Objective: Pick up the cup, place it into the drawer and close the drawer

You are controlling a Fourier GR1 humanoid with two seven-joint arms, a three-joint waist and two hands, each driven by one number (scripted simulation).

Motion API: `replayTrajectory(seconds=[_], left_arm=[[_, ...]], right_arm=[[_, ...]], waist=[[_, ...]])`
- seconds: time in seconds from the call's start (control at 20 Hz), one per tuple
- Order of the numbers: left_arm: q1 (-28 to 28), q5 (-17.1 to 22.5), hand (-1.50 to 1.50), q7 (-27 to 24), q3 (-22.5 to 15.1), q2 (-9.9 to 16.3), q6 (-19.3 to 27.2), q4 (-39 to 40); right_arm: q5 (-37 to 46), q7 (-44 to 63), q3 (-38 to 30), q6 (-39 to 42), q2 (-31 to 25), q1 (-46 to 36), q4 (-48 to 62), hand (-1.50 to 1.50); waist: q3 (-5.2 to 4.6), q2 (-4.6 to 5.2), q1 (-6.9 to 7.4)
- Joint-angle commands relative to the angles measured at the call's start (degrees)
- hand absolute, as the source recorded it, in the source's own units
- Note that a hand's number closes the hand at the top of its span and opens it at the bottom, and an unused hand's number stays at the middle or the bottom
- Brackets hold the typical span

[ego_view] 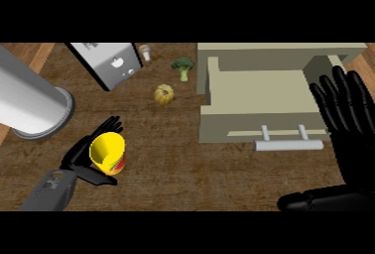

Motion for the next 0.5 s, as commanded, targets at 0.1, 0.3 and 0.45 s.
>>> replayTrajectory(seconds=[0.1,0.3,0.45], left_arm=[[1.8,1.2,-1.50,-7.6,-2.3,-1.5,-14.1,-0.5],[-0.9,4.7,1.50,-4.6,-1.2,0.2,-19.2,-0.2],[0.4,4.7,1.50,-7.8,-2.2,-1.8,-15.9,-2.6]], right_arm=[[2.3,0.8,2.3,-1.4,1.3,0.2,-1.2,-1.50],[1.3,0.6,0.8,-0.9,0.5,-0.3,-0.4,-1.50],[1.2,1.4,0.1,-1.4,0.2,-0.6,-1.2,-1.50]], waist=[[-0.04,-0.14,0.50],[-0.06,0.05,-0.01],[-0.06,-0.09,0.10]])
